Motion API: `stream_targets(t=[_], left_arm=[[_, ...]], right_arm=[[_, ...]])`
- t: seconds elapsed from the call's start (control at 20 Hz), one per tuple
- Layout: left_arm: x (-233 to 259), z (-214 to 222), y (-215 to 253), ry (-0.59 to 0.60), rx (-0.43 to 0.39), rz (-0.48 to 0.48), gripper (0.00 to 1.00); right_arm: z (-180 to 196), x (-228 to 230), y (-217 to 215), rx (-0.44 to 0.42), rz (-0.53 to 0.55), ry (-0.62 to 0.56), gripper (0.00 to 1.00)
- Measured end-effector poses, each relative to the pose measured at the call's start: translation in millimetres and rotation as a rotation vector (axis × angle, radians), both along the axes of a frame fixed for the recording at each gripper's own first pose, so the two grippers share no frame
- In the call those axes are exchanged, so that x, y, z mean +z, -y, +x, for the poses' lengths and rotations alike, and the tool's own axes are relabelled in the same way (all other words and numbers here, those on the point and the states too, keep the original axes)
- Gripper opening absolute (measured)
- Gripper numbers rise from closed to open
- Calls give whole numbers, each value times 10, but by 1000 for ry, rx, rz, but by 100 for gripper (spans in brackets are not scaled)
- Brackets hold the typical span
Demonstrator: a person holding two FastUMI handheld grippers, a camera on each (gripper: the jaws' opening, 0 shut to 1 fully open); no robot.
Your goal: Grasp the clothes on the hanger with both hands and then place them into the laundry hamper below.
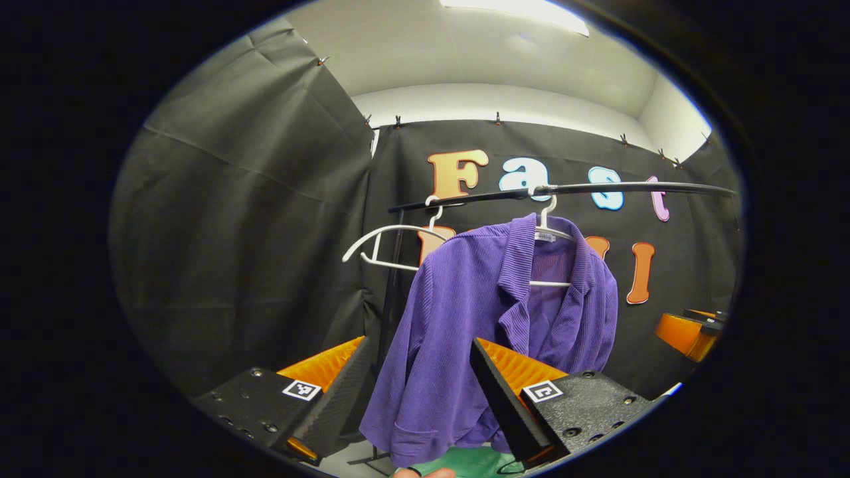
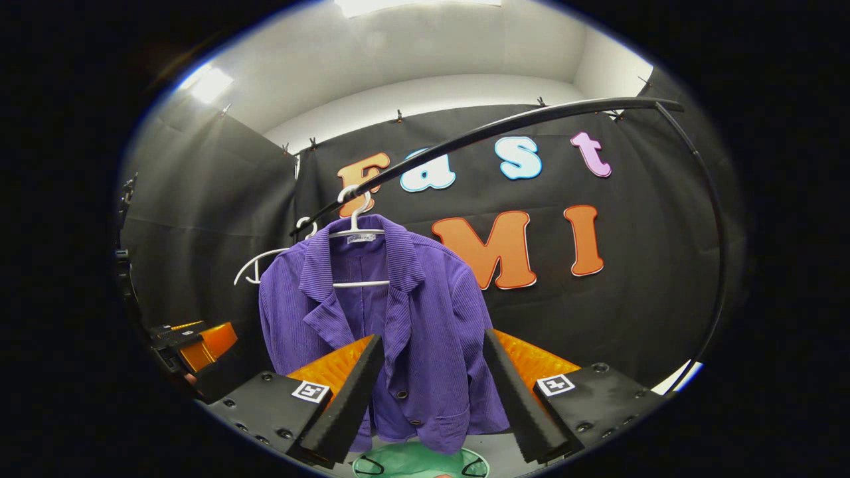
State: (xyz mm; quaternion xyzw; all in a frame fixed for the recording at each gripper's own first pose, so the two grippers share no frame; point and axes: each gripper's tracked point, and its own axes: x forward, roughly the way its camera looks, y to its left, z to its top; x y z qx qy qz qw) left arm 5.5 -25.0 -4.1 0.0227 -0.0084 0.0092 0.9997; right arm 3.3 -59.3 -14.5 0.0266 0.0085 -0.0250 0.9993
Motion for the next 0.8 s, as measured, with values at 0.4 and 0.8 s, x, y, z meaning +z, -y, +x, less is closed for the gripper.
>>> stream_targets(t=[0.4, 0.8], left_arm=[[18, 14, 1, 18, -4, -23, 92], [27, -30, -192, 25, 35, -31, 92]], right_arm=[[156, -135, 46, -3, 15, -16, 98], [1005, -516, -333, 78, 49, -73, 89]])
